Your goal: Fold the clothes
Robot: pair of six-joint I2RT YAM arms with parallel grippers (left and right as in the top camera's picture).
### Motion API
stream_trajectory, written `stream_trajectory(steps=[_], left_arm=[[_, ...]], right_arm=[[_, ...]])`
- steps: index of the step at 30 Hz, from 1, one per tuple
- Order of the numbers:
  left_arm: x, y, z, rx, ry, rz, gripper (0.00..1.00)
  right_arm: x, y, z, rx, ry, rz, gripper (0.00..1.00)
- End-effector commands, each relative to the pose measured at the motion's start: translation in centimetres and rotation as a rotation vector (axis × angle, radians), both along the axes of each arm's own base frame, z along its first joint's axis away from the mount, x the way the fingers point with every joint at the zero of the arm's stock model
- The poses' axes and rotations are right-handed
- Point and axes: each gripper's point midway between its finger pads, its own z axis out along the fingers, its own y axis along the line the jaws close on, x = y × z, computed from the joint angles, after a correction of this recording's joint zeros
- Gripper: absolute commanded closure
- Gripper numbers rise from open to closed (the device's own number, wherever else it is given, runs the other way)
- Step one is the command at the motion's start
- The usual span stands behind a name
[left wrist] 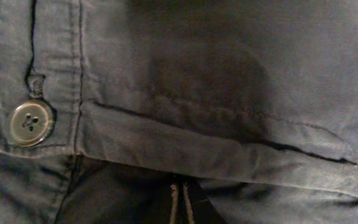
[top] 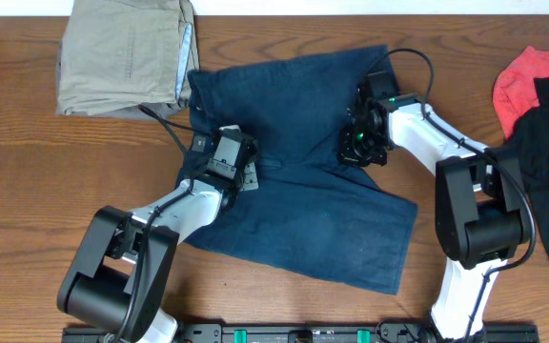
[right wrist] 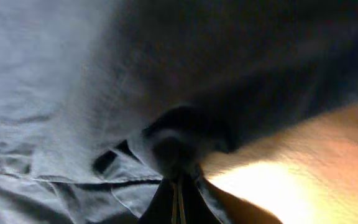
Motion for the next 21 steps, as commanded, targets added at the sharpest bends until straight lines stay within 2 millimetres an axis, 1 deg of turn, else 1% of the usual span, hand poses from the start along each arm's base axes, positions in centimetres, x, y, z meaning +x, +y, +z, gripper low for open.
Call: stream_trajectory(steps=[1,3,5,7,9,11,13,15,19,21], left_arm=[[-0.8,1.5,-0.4,0.046,0.036,0.043,0.94],[-1.5,1.9,-0.1,0.045,0.058,0.082,0.94],[-2.2,2.4,0.6,0.043,0.072,0.115,0.94],[-2.9,2.7,1.9,0.039,0.075,0.129,0.94],[-3.5,2.9,3.7,0.034,0.059,0.127,0.94],[-3.8,3.0,5.6,0.033,0.019,0.124,0.94],[-4.1,2.9,7.9,0.034,-0.039,0.119,0.94],[-3.9,2.7,10.1,0.024,-0.115,0.118,0.94],[-2.3,1.8,14.2,-0.054,-0.278,0.121,0.94],[-1.3,1.1,15.4,-0.074,-0.336,0.088,0.94]], right_arm=[[-1.0,-5.9,-1.3,-0.296,0.027,-0.113,0.99],[-1.5,-6.2,-0.5,-0.316,0.037,-0.13,0.99],[-2.2,-6.1,0.5,-0.334,0.046,-0.15,0.99],[-2.8,-6.3,1.9,-0.371,0.038,-0.171,0.99],[-2.9,-6.2,3.3,-0.403,-0.001,-0.171,0.99],[-2.5,-5.4,5.2,-0.396,-0.069,-0.156,0.99],[-1.9,-4.4,7.5,-0.368,-0.156,-0.146,0.99],[-0.7,-3.5,9.9,-0.327,-0.259,-0.123,0.99],[2.3,-1.4,14.8,-0.194,-0.485,-0.067,0.98],[3.7,-0.9,16.2,-0.138,-0.554,-0.076,0.92]])
